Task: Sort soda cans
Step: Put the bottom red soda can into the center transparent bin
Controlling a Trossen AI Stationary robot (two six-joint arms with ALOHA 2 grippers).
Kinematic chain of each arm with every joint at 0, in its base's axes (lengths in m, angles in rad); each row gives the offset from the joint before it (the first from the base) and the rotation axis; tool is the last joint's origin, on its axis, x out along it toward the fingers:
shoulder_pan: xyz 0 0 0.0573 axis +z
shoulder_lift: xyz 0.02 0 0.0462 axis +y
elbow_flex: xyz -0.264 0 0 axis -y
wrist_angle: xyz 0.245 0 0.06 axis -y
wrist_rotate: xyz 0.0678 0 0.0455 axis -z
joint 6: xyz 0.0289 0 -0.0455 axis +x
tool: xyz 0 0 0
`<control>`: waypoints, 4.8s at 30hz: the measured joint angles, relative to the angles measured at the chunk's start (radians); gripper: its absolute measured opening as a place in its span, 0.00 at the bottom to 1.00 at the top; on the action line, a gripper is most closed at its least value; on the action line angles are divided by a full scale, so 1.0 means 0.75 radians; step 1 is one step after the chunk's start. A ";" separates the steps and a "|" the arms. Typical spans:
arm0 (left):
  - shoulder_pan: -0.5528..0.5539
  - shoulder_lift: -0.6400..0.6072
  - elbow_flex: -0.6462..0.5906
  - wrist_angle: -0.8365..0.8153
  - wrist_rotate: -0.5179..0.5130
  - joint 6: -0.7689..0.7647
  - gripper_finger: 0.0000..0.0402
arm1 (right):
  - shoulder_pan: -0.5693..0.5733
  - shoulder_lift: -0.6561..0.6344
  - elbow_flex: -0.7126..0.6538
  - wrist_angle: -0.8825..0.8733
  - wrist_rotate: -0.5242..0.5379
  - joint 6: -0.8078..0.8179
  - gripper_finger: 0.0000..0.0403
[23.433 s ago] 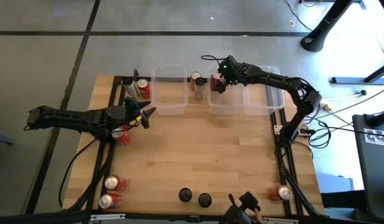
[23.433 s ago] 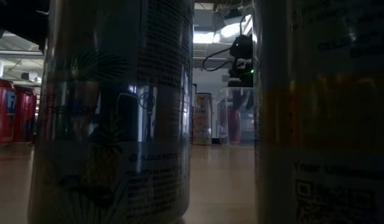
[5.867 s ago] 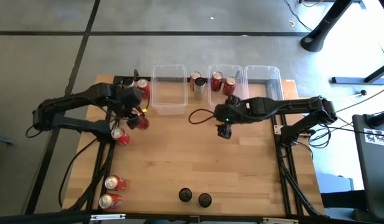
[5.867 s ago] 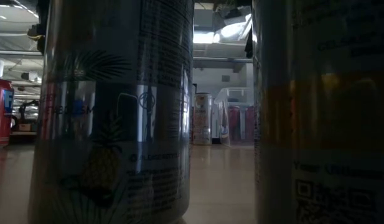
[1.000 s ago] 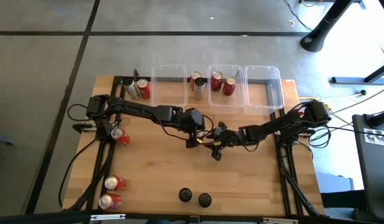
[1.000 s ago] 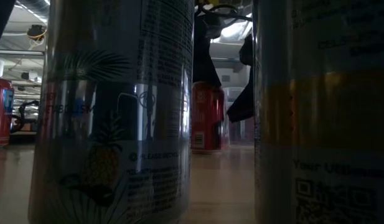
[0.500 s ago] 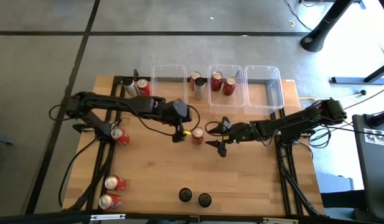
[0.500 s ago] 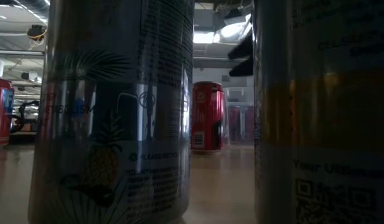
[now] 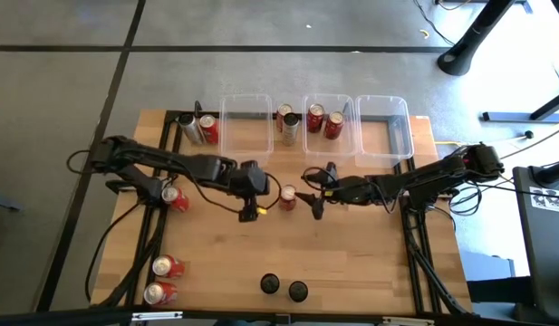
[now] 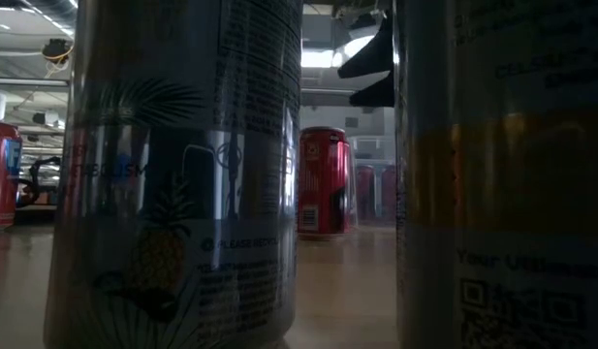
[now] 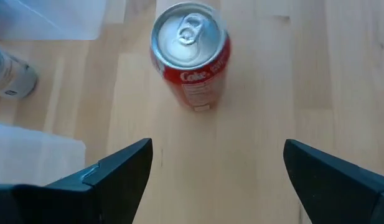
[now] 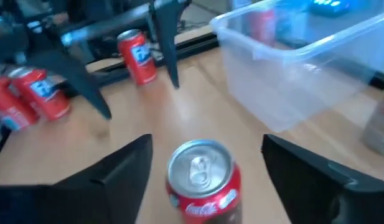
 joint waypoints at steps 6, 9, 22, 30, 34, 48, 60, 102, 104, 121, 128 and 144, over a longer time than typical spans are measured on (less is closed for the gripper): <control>0.023 -0.022 -0.196 0.333 -0.002 -0.013 0.86 | -0.001 0.020 -0.001 0.059 0.087 0.000 0.97; 0.040 -0.019 -0.303 0.501 -0.002 -0.027 0.86 | -0.008 0.022 -0.001 0.056 0.096 -0.001 0.91; 0.073 -0.016 -0.603 1.103 -0.003 -0.061 0.86 | -0.033 0.096 0.000 0.162 -0.003 -0.099 0.79; 0.071 0.101 -0.618 1.201 -0.002 -0.060 0.86 | -0.100 0.230 0.000 0.217 -0.083 -0.104 0.79; 0.071 0.160 -0.618 1.252 -0.001 -0.061 0.86 | -0.105 0.282 0.000 0.245 -0.117 -0.104 0.79; 0.073 0.202 -0.617 1.309 -0.001 -0.061 0.86 | -0.104 0.321 0.000 0.307 -0.174 -0.176 0.79; 0.073 0.202 -0.617 1.312 -0.001 -0.054 0.86 | -0.103 0.442 0.004 0.457 -0.185 -0.167 0.79; 0.096 0.201 -0.617 1.343 -0.001 -0.066 0.86 | -0.105 0.469 0.005 0.301 -0.245 -0.201 0.79; 0.096 0.201 -0.617 1.341 -0.001 -0.066 0.86 | -0.105 0.485 0.005 0.315 -0.248 -0.189 0.79; 0.096 0.201 -0.617 1.341 -0.001 -0.066 0.86 | -0.104 0.479 -0.001 0.381 -0.258 -0.173 0.82; 0.096 0.201 -0.617 1.341 -0.001 -0.066 0.86 | -0.104 0.484 -0.004 0.317 -0.266 -0.173 0.98; 0.096 0.201 -0.617 1.340 -0.001 -0.066 0.86 | -0.104 0.499 -0.003 0.444 -0.197 -0.173 0.89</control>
